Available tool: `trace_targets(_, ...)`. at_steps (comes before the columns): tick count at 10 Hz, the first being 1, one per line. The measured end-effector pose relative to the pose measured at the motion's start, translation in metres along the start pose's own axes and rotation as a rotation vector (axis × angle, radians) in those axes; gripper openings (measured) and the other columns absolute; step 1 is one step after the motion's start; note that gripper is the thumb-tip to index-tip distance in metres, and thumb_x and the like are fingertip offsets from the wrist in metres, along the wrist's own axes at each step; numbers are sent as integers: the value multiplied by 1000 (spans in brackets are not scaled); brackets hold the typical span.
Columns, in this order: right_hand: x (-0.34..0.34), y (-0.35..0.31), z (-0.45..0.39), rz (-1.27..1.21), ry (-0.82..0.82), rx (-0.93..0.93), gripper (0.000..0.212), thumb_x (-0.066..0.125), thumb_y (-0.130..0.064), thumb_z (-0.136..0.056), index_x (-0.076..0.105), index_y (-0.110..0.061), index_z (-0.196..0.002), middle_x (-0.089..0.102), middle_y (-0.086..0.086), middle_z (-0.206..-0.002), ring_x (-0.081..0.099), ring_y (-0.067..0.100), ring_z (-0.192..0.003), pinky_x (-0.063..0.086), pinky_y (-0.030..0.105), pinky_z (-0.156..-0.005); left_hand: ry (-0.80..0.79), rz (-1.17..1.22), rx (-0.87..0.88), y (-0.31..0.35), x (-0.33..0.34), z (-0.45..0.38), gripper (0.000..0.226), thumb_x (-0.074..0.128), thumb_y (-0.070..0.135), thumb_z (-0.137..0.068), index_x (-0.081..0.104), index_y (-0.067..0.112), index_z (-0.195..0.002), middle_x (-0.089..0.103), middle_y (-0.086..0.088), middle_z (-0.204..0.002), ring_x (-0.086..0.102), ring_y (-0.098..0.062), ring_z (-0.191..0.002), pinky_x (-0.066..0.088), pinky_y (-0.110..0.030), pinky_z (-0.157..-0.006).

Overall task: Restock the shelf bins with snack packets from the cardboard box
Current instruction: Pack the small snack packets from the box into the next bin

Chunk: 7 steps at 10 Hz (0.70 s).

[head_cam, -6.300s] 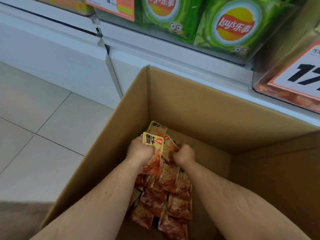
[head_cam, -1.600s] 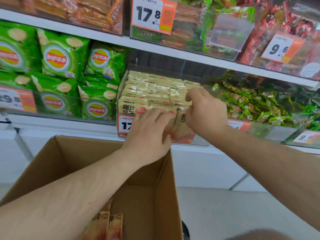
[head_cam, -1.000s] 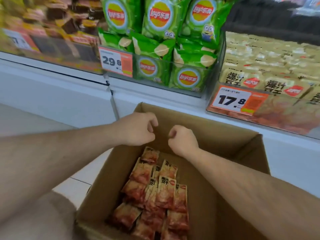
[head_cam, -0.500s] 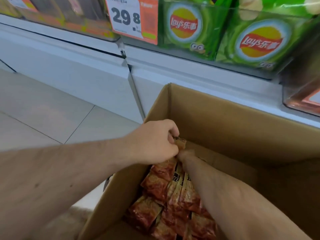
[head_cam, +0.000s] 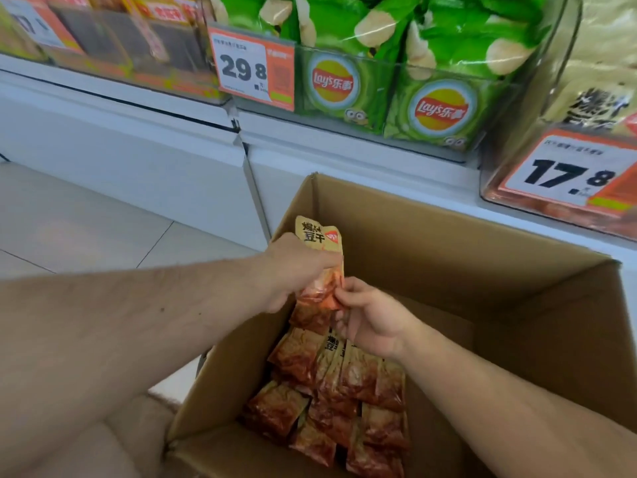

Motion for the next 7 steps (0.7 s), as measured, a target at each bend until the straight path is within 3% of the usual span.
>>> trace_targets(1, 6, -7, 6, -11, -43, -3, 4, 57, -15, -85, 58, -14, -88, 66, 3, -73, 55, 14, -56, 41, 26, -56, 91, -148, 163, 20, -15, 3, 19, 73, 16, -85, 67, 16, -103, 71, -1, -95, 67, -15, -84, 51, -26, -64)
trace_targets(2, -52, 8, -16, 191, 351, 61, 9, 57, -14, -90, 64, -10, -91, 65, 6, -75, 53, 17, -58, 39, 28, -57, 119, -253, 233, 31, -26, 4, 20, 72, 16, -86, 64, 17, -104, 69, 0, -95, 64, -15, -84, 48, -25, -61)
trace_targets(3, -89, 26, -43, 493, 669, 96, 18, 57, -10, -88, 64, -2, -104, 60, 10, -75, 53, 20, -57, 36, 21, -46, 118, -315, 249, 32, -30, -3, 23, 72, 19, -85, 63, 18, -106, 68, 1, -96, 65, -16, -87, 49, -27, -63)
trace_targets(4, -86, 38, -76, 615, 772, 117, 32, 66, -21, -85, 65, 2, -108, 66, 15, -92, 65, 29, -78, 51, 27, -60, 122, -360, 268, 32, -32, -11, 28, 73, 22, -84, 61, 18, -109, 66, 3, -97, 62, -12, -85, 47, -26, -62)
trace_targets(5, -79, 41, -103, 776, 763, 176, 46, 70, -33, -87, 63, -3, -121, 66, 14, -121, 64, 31, -110, 51, 29, -85, 107, -351, 236, 26, -34, -20, 31, 74, 23, -85, 59, 20, -111, 66, 5, -100, 64, -12, -86, 47, -23, -60)
trace_targets(6, -76, 52, -124, 675, 610, 249, 34, 68, -11, -89, 59, 3, -119, 66, 14, -112, 64, 26, -107, 56, 17, -70, 97, -379, 243, 25, -34, -25, 23, 73, 23, -85, 61, 20, -104, 67, 6, -94, 64, -14, -85, 47, -24, -61)
trace_targets(7, -73, 49, -117, 771, 660, 284, 47, 73, -29, -87, 60, -3, -123, 65, 9, -113, 62, 24, -111, 47, 11, -65, 106, -428, 259, 26, -32, -25, 29, 73, 28, -85, 58, 22, -108, 64, 8, -97, 62, -12, -87, 42, -22, -60)
Point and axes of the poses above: each hand's wrist, its own z-axis away from the middle knuckle, its own x-axis out of the palm, y = z × x, the point moved 7 cm from there along -z, towards the middle knuckle
